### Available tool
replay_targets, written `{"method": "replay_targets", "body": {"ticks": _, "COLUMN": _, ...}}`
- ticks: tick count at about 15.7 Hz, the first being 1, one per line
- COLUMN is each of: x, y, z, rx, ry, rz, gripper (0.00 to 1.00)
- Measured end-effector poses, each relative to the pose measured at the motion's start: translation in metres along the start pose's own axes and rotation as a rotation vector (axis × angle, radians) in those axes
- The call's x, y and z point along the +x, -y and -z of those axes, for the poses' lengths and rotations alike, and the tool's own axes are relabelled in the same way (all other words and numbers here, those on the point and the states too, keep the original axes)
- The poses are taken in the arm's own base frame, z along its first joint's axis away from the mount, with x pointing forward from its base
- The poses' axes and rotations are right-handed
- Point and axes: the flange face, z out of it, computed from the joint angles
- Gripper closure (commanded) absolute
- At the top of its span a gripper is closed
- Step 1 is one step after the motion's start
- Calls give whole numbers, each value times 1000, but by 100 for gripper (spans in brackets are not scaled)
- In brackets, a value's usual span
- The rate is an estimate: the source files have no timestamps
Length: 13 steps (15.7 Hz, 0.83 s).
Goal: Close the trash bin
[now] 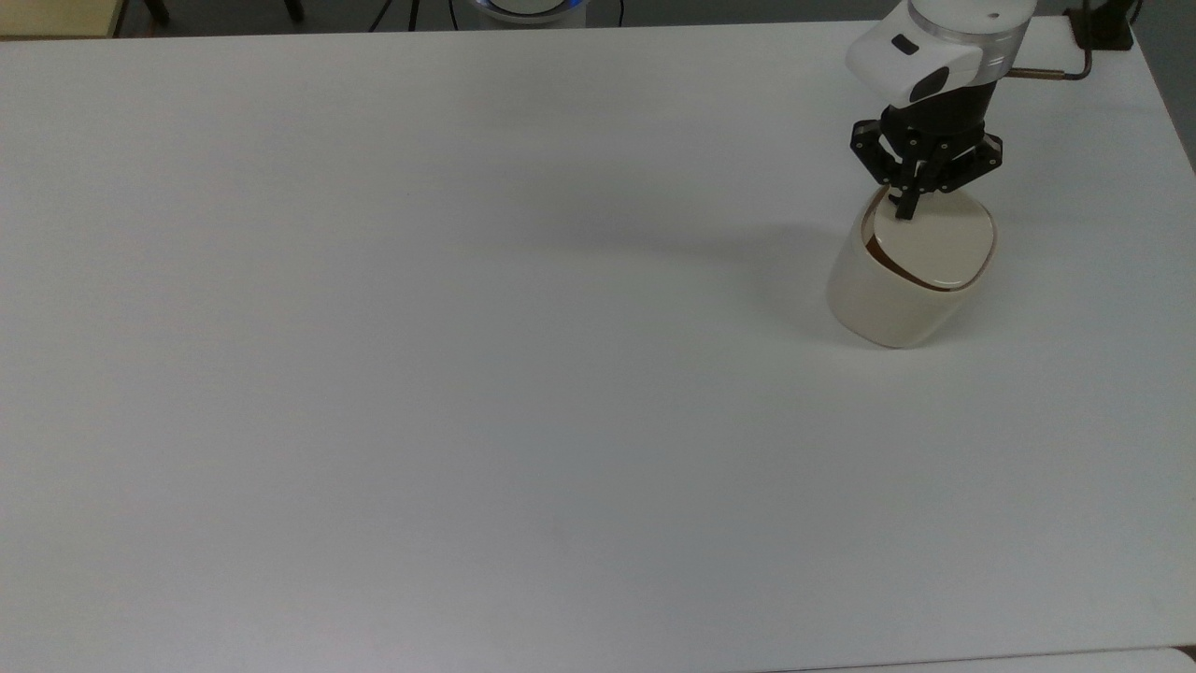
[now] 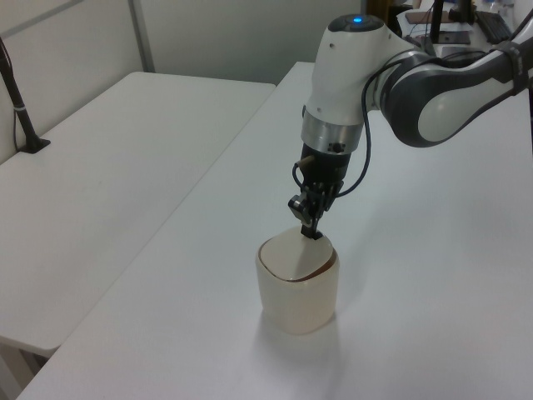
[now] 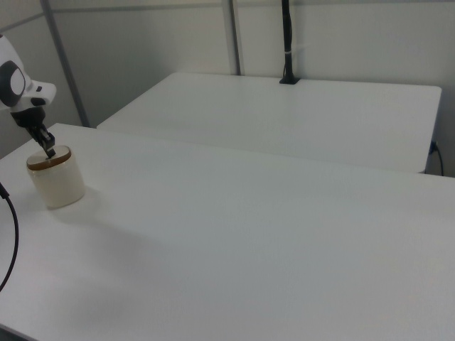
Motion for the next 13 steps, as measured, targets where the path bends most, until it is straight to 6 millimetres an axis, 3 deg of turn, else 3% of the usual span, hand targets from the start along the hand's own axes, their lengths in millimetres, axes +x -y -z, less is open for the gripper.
{"method": "replay_targets", "body": {"ticks": 4, "x": -5, "y": -4, "z": -14, "rx": -23, "ry": 18, "rz": 8, "gripper": 100}}
{"method": "replay_targets", "body": {"ticks": 13, "x": -8, "y": -3, "z": -18, "rx": -35, "ry": 15, "rz": 20, "gripper": 100}}
